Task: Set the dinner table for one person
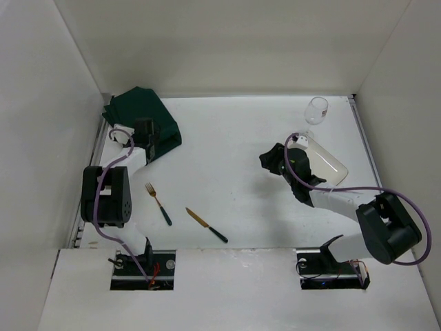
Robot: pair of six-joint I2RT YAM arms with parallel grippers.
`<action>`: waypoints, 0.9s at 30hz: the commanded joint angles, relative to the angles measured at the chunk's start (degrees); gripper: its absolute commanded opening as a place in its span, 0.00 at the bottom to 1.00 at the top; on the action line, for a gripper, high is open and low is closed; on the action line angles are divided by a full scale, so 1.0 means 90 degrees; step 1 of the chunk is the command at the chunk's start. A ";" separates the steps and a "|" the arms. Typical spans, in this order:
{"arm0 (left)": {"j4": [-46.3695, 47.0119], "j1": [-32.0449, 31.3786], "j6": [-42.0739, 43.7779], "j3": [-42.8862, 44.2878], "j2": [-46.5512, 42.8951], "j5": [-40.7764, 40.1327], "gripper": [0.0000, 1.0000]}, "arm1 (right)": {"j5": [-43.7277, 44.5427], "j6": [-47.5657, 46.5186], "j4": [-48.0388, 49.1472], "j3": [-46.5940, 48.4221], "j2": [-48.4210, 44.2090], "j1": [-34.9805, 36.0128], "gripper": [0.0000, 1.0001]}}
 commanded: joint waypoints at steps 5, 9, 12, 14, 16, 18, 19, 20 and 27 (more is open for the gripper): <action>-0.0134 -0.0171 -0.0445 0.0556 0.0479 0.0033 0.46 | -0.0055 0.0012 0.0338 0.0169 -0.0006 0.0050 0.53; -0.0036 -0.0181 -0.0425 0.0664 0.0713 0.0042 0.34 | -0.0065 0.0012 0.0338 0.0179 -0.0006 0.0050 0.53; 0.0275 -0.0259 -0.0319 0.0518 0.0743 0.0091 0.24 | -0.0065 0.0012 0.0338 0.0179 0.0003 0.0050 0.53; 0.0568 -0.0385 -0.0094 0.0342 0.0714 0.0169 0.19 | -0.0085 0.0012 0.0328 0.0179 0.0004 0.0050 0.53; 0.0881 -0.0590 0.0169 0.0147 0.0733 0.0276 0.14 | -0.0085 0.0012 0.0328 0.0170 -0.0064 0.0050 0.53; 0.1038 -0.0766 0.0326 0.0000 0.0792 0.0461 0.11 | -0.0065 0.0012 0.0328 0.0160 -0.0074 0.0050 0.53; 0.1096 -0.0883 0.0404 -0.0087 0.0811 0.0549 0.08 | -0.0075 0.0012 0.0328 0.0160 -0.0055 0.0050 0.53; 0.1174 -0.1010 0.0511 -0.0175 0.0811 0.0618 0.06 | -0.0085 0.0012 0.0328 0.0169 -0.0045 0.0050 0.53; 0.1585 -0.2045 0.1322 -0.0947 0.0373 0.0629 0.03 | -0.0075 0.0012 0.0328 0.0169 -0.0065 0.0050 0.53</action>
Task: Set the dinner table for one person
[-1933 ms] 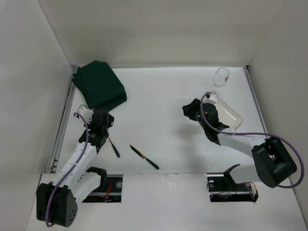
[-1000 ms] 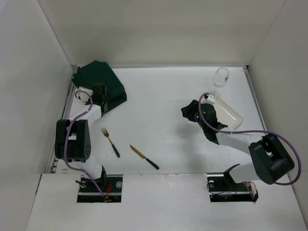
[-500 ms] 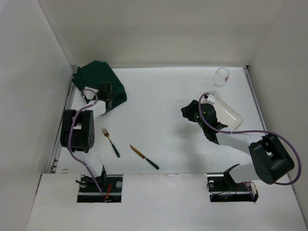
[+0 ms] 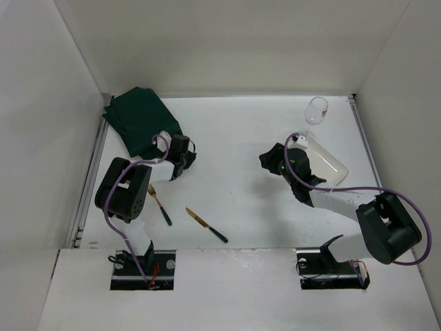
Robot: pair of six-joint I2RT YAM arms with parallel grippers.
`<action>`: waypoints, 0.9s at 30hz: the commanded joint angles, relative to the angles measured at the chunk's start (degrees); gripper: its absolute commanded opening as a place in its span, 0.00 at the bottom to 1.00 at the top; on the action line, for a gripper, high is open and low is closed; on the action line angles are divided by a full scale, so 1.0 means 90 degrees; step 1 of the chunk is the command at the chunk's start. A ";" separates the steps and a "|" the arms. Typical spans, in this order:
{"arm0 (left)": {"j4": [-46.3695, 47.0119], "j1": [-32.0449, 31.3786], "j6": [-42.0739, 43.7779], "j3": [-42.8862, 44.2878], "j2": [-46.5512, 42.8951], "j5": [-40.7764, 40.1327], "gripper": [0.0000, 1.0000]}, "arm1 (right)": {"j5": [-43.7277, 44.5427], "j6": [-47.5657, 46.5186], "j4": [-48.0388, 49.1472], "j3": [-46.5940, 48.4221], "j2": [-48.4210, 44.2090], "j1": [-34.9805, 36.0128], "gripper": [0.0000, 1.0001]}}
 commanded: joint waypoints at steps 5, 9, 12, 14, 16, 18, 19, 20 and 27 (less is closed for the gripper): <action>0.0359 -0.0471 0.0638 -0.0741 -0.1270 -0.0608 0.07 | -0.0038 0.0022 0.0326 0.0189 -0.0007 0.0069 0.54; 0.0232 -0.0179 0.0629 -0.0566 -0.1613 -0.0735 0.21 | -0.0048 0.0032 0.0326 0.0228 0.0072 0.0147 0.53; 0.0018 0.0211 0.0434 -0.0254 -0.1575 -0.1018 0.38 | -0.0019 0.0032 0.0326 0.0228 0.0053 0.0157 0.54; -0.0051 0.0494 0.0278 0.0019 -0.1381 -0.1049 0.46 | -0.0029 0.0032 0.0326 0.0228 0.0053 0.0157 0.54; -0.0158 0.0749 0.0189 0.0467 -0.0952 -0.0874 0.48 | -0.0019 0.0032 0.0326 0.0228 0.0033 0.0157 0.54; -0.0402 0.0886 0.0160 0.0946 -0.0532 -0.0600 0.49 | -0.0038 0.0022 0.0326 0.0228 0.0062 0.0157 0.54; -0.0596 0.0916 0.0131 0.1209 -0.0317 -0.0483 0.49 | -0.0058 0.0032 0.0326 0.0228 0.0082 0.0157 0.54; -0.0743 0.0916 0.0121 0.1444 -0.0112 -0.0414 0.49 | -0.0058 0.0032 0.0326 0.0238 0.0082 0.0157 0.54; -0.1135 0.0887 0.0375 0.2217 0.0651 -0.0394 0.49 | -0.0068 0.0032 0.0326 0.0247 0.0082 0.0157 0.54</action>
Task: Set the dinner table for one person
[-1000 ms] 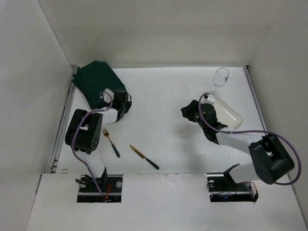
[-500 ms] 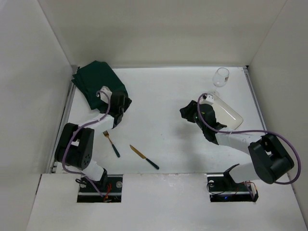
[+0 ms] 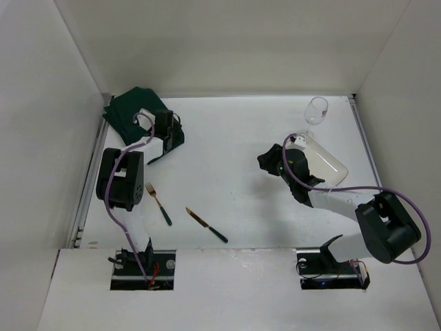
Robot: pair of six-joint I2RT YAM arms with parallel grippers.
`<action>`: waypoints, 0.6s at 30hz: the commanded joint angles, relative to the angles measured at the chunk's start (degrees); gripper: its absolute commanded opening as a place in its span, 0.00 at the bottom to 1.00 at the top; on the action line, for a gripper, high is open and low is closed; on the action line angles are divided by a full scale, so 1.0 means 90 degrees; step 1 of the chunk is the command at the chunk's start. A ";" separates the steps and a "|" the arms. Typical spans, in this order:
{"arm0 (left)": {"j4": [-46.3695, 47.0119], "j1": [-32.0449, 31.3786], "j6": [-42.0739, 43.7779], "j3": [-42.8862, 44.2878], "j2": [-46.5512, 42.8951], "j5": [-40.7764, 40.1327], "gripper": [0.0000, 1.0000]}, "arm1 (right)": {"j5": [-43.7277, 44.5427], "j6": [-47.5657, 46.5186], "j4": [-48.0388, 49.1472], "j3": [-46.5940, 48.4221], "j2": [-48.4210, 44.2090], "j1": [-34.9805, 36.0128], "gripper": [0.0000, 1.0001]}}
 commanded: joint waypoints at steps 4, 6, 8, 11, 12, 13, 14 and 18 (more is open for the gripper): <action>-0.0539 -0.0097 0.0078 0.0340 0.0140 -0.0023 0.46 | -0.0068 0.0025 0.0328 0.0245 0.0038 0.0065 0.54; -0.0539 -0.0097 0.0068 0.0340 0.0198 -0.0043 0.39 | -0.0068 0.0025 0.0328 0.0265 0.0087 0.0065 0.54; -0.0519 -0.0136 0.0088 0.0331 0.0247 -0.0072 0.32 | -0.0068 0.0025 0.0328 0.0265 0.0097 0.0084 0.54; -0.0471 -0.0156 0.0108 0.0331 0.0354 -0.0043 0.23 | -0.0068 0.0025 0.0328 0.0265 0.0067 0.0085 0.54; -0.0470 -0.0156 0.0108 0.0360 0.0394 -0.0004 0.20 | -0.0068 0.0025 0.0328 0.0265 0.0077 0.0065 0.54; -0.0470 -0.0156 0.0117 0.0370 0.0423 0.0035 0.17 | -0.0077 0.0025 0.0328 0.0265 0.0077 0.0065 0.54; -0.0470 -0.0156 0.0146 0.0370 0.0452 0.0084 0.13 | -0.0077 0.0025 0.0328 0.0255 0.0067 0.0065 0.54; -0.0470 -0.0253 0.0273 0.0292 0.0531 0.0152 0.04 | -0.0077 0.0025 0.0328 0.0235 -0.0001 0.0065 0.54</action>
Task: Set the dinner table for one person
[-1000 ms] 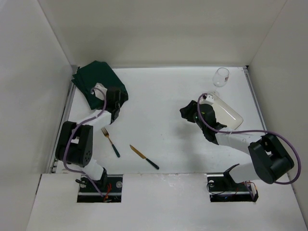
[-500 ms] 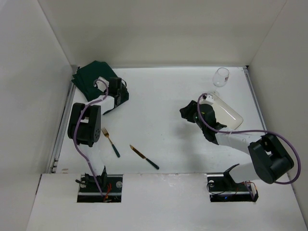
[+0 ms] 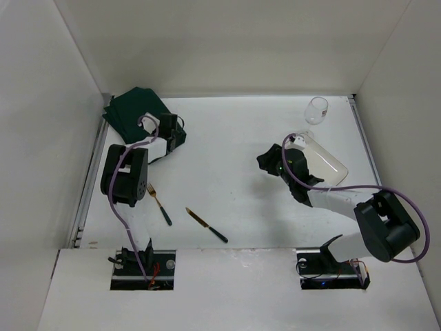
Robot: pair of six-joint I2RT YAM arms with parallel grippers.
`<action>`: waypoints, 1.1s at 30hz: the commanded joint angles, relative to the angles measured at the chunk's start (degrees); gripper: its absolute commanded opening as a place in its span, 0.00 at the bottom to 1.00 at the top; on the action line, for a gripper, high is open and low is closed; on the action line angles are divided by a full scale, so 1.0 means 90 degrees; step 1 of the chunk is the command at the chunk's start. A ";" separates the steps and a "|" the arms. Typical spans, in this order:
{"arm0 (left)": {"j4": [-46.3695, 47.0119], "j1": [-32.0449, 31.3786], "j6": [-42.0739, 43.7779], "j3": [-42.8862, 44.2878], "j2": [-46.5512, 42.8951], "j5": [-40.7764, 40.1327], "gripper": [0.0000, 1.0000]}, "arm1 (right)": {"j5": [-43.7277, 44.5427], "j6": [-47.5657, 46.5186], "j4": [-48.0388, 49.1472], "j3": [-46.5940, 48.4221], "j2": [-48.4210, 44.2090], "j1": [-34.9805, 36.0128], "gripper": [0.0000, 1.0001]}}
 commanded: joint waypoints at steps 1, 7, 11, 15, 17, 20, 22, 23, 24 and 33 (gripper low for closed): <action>-0.0067 -0.0146 0.0232 0.0081 0.0045 0.0194 0.02 | -0.0060 0.0010 0.0319 0.0204 -0.0050 0.0060 0.54; 0.0215 -0.0508 0.0477 -0.0553 -0.0286 0.0349 0.00 | -0.0051 0.0010 0.0309 0.0214 -0.0089 0.0080 0.54; 0.0469 -0.0684 0.0584 -0.1149 -0.0862 0.0380 0.00 | -0.0060 0.0010 0.0309 0.0223 -0.0088 0.0080 0.54; 0.0392 -0.0781 0.0730 -0.1638 -0.1487 0.0535 0.00 | -0.0060 0.0010 0.0309 0.0214 -0.0059 0.0080 0.54; 0.0343 -0.0918 0.0770 -0.2017 -0.1819 0.0526 0.00 | -0.0051 0.0010 0.0299 0.0214 -0.0098 0.0080 0.54; 0.0333 -0.1103 0.0702 -0.2545 -0.2258 0.0574 0.00 | -0.0041 0.0010 0.0299 0.0204 -0.0118 0.0080 0.54; 0.0333 -0.1240 0.0730 -0.2819 -0.2590 0.0662 0.00 | -0.0060 0.0010 0.0299 0.0214 -0.0069 0.0080 0.54; 0.0323 -0.1308 0.0769 -0.2965 -0.2795 0.0692 0.00 | -0.0060 0.0010 0.0299 0.0214 -0.0059 0.0080 0.54; 0.0265 -0.1338 0.0760 -0.3102 -0.3019 0.0692 0.01 | -0.0041 0.0010 0.0299 0.0223 -0.0059 0.0080 0.54; -0.0125 -0.0724 0.0136 -0.4176 -0.5538 -0.0303 0.44 | -0.0031 0.0010 0.0289 0.0272 -0.0010 0.0148 0.55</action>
